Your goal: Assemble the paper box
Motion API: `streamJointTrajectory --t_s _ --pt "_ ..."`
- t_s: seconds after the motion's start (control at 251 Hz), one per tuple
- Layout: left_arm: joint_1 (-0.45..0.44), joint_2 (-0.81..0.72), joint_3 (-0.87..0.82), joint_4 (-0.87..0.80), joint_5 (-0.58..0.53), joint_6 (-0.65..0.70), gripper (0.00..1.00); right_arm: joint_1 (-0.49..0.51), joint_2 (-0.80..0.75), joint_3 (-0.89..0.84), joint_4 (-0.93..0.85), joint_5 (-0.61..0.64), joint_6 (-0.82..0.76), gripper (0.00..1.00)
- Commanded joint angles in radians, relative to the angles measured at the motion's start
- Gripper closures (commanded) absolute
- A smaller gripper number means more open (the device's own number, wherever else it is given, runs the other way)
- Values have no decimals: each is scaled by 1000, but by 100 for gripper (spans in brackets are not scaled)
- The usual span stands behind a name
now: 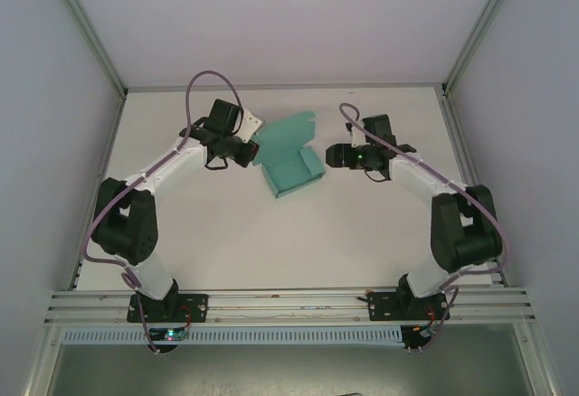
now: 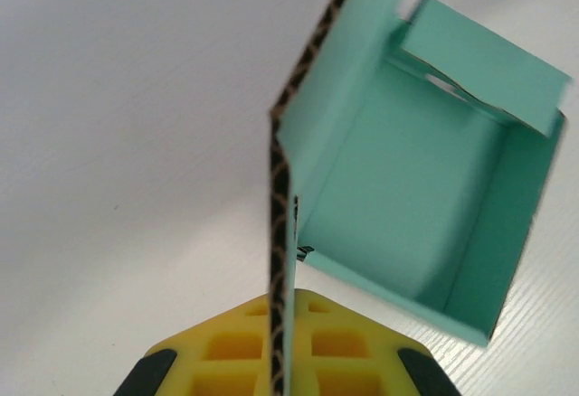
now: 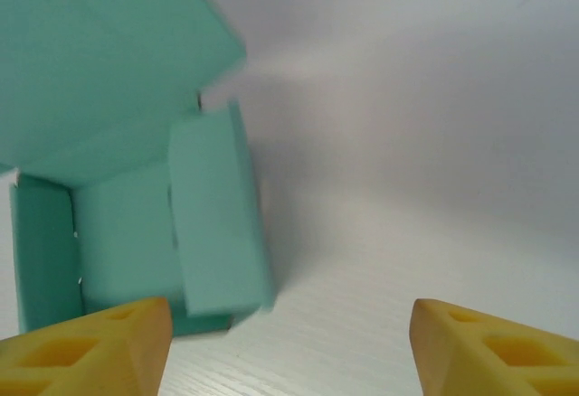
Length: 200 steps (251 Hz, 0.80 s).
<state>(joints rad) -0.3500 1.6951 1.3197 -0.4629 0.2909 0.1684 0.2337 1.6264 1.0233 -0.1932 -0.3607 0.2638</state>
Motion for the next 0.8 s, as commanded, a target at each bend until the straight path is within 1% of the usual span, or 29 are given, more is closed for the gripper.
streamJointTrajectory --t_s 0.0,0.056,0.128,0.247,0.331,0.399,0.451,0.491,0.575,0.794 --pt "-28 -47 -17 77 9 15 100 14 87 55 52 -152 57 32" --pt "-36 -53 -17 71 1 16 100 25 129 77 56 -183 59 33" --pt "-46 -59 -20 68 -7 24 100 40 163 95 61 -184 51 32" --pt "-57 -72 -28 65 -4 52 100 30 176 116 53 -117 39 31" --pt "-63 -75 -24 47 -6 77 100 8 142 121 31 -101 19 30" --pt "-64 -75 -22 31 -7 99 100 -3 90 111 -2 -106 -39 28" --pt "-65 -78 -22 23 -5 112 100 -8 53 104 -52 -111 -106 24" --pt "-66 -78 -22 23 3 116 100 -11 26 95 -77 -88 -139 21" --pt "-69 -78 -24 18 37 131 100 -22 6 70 -82 -55 -182 20" --pt "-77 -60 -9 -1 43 131 100 -30 117 101 -35 -131 -186 23"
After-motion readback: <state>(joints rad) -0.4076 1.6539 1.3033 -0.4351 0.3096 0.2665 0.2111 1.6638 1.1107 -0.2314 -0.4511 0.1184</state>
